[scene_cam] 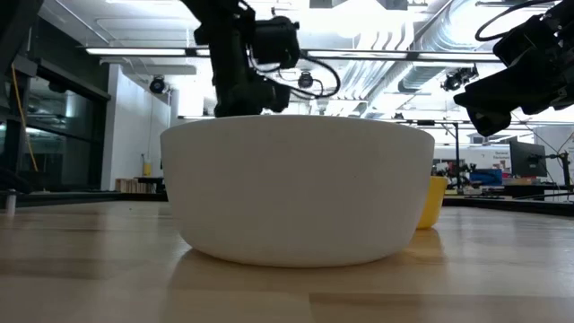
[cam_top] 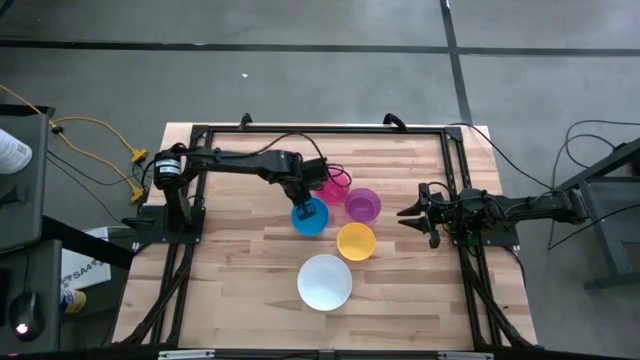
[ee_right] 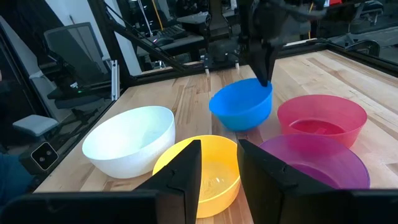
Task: Nest bowls inside each other
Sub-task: Stack the blue bowl on top of the white bowl
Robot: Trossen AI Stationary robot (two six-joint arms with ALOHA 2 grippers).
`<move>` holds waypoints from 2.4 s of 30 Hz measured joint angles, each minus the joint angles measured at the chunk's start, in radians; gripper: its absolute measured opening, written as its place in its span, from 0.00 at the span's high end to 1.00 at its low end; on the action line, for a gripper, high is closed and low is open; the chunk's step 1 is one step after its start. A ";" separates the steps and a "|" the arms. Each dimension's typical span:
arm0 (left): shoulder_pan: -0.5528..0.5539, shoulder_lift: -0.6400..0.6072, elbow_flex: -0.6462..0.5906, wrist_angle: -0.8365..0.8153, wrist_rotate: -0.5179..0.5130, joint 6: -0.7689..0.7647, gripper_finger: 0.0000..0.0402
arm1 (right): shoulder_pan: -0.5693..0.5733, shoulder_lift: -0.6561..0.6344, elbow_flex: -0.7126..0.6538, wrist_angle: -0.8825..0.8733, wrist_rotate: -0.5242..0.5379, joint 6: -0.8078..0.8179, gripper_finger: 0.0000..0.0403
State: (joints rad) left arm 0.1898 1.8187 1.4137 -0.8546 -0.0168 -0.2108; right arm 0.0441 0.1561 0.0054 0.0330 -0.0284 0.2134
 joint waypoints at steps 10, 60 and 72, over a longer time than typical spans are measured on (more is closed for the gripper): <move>-0.015 0.000 0.153 -0.173 0.028 0.037 1.00 | 0.000 0.000 0.000 0.000 0.000 0.000 0.76; -0.410 0.142 0.258 -0.054 0.083 -0.239 1.00 | 0.000 0.000 0.000 -0.001 0.000 0.000 0.76; -0.397 0.168 0.258 -0.055 0.093 -0.213 1.00 | 0.000 0.000 0.000 -0.002 0.001 0.000 0.76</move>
State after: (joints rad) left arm -0.2073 1.9871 1.6714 -0.9094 0.0757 -0.4236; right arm 0.0437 0.1562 0.0052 0.0313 -0.0273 0.2131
